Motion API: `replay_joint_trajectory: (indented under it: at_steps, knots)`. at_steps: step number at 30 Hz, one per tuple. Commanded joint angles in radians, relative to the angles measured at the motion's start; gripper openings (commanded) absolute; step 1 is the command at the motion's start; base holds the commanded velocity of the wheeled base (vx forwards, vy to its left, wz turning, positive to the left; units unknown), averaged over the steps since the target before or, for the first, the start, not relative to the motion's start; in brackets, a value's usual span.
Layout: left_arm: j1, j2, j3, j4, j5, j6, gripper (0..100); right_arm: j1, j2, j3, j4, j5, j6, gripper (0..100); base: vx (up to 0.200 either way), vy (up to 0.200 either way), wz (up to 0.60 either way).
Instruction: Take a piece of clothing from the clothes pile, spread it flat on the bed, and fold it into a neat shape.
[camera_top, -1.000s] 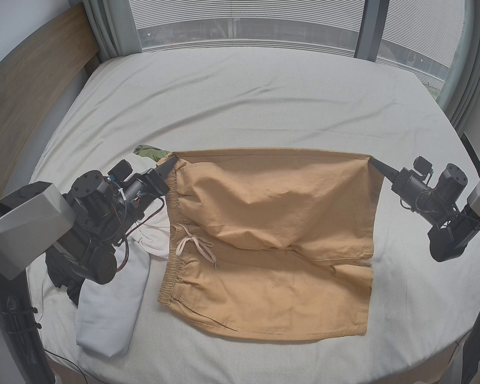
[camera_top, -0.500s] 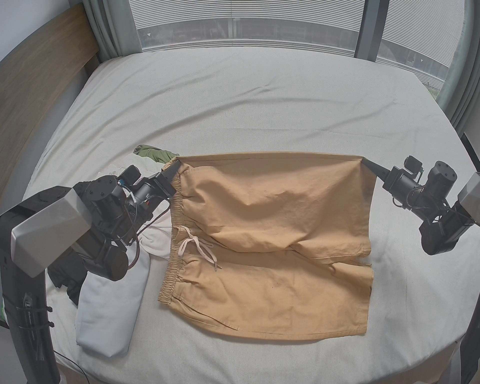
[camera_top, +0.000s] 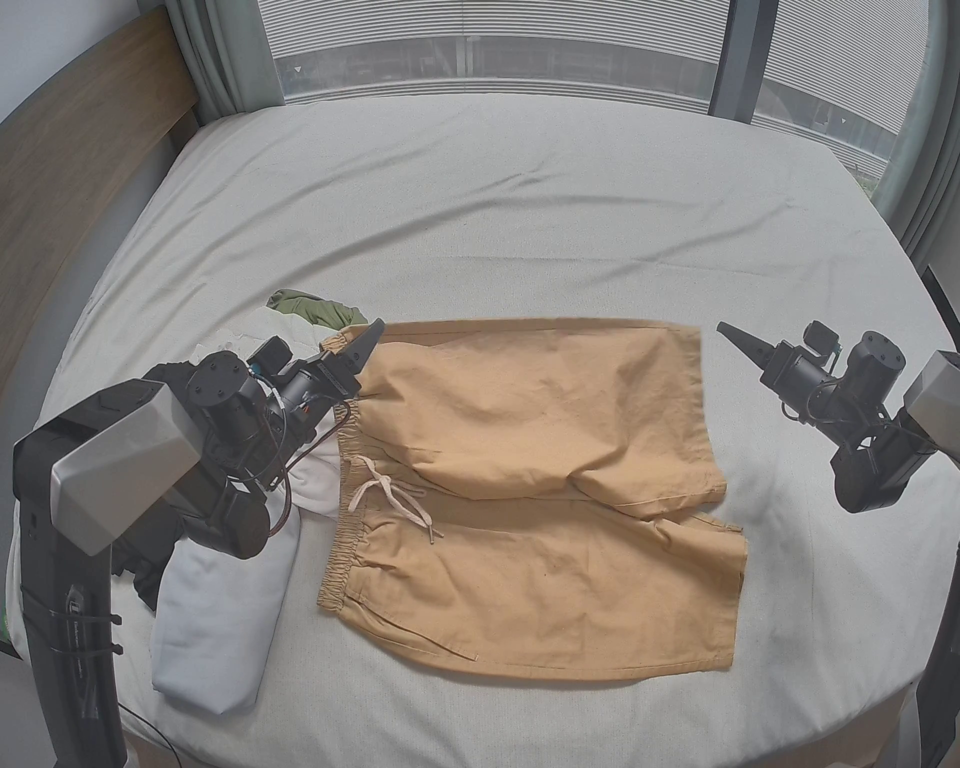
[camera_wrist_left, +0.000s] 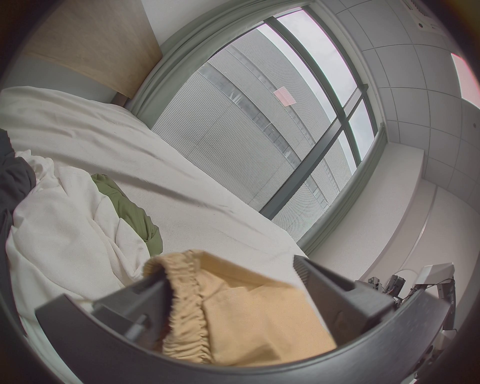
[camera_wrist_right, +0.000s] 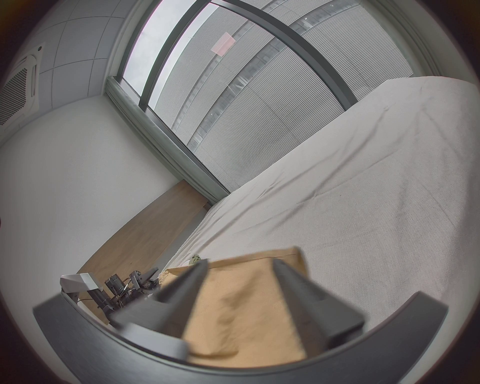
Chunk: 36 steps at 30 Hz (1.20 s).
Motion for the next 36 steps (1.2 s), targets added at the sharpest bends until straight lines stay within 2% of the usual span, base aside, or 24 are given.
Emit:
replay_joint_trajectory:
  at_steps: [1,5,7,8,11,16,27,28,30,31,36]
  knots:
    - [0.0,0.022,-0.009,0.0,0.005,-0.002,100,-0.007,-0.02,0.088,-0.047,0.001,-0.007,100,0.0,0.0,0.0]
    - [-0.002,0.021,0.009,0.0,0.008,-0.002,100,-0.021,-0.074,0.221,-0.078,0.001,-0.011,100,0.0,0.0,0.0]
    - [-0.002,0.021,0.009,0.0,0.008,-0.002,100,-0.021,-0.074,0.221,-0.078,0.001,-0.011,100,0.0,0.0,0.0]
    - [-0.005,0.01,0.054,0.0,0.022,0.003,100,-0.046,-0.089,0.295,-0.078,0.001,-0.044,100,0.0,0.0,0.0]
    - [-0.011,-0.042,0.144,-0.001,0.034,0.006,100,-0.079,-0.089,0.353,-0.077,0.002,-0.076,100,0.0,0.0,0.0]
    - [-0.011,-0.133,0.31,-0.001,0.02,0.007,100,-0.118,-0.086,0.408,-0.078,0.002,-0.082,100,0.0,0.0,0.0]
    - [0.008,-0.268,0.538,-0.001,0.013,0.006,100,-0.112,-0.143,0.545,-0.078,0.002,-0.088,100,0.0,0.0,0.0]
    - [0.008,-0.3,0.597,-0.001,-0.004,0.007,100,-0.112,-0.152,0.559,-0.078,0.002,-0.1,100,0.0,0.0,0.0]
    - [0.008,-0.3,0.597,-0.001,-0.004,0.007,100,-0.112,-0.152,0.559,-0.078,0.002,-0.1,100,0.0,0.0,0.0]
    - [0.005,-0.369,0.738,-0.003,-0.053,0.009,100,-0.109,-0.152,0.588,-0.078,0.002,-0.126,100,0.0,0.0,0.0]
    - [0.017,-0.407,0.9,-0.003,-0.111,0.01,100,-0.109,-0.15,0.619,-0.078,0.002,-0.146,100,0.0,0.0,0.0]
